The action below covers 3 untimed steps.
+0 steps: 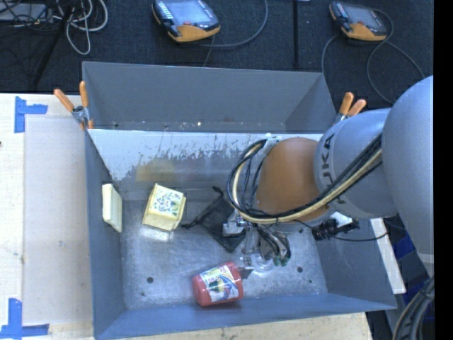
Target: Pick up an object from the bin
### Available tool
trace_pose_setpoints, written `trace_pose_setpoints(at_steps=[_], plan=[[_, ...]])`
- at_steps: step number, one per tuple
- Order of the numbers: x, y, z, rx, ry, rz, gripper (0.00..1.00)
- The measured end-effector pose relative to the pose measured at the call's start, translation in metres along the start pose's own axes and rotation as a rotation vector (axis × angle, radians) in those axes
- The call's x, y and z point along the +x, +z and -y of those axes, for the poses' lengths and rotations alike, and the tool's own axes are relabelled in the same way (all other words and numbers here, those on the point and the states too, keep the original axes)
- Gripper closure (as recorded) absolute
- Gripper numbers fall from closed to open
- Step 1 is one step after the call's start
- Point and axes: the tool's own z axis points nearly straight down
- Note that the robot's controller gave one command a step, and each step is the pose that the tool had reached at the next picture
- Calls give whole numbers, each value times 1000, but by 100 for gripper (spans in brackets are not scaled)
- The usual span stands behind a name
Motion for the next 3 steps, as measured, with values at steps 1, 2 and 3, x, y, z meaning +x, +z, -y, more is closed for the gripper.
trace_pose_setpoints(at_steps=[1,2,3], plan=[[-4,-1,-5,4,78,6,0],[-16,-2,-13,-4,235,5,0],[-32,-3,-26,-1,229,8,0]])
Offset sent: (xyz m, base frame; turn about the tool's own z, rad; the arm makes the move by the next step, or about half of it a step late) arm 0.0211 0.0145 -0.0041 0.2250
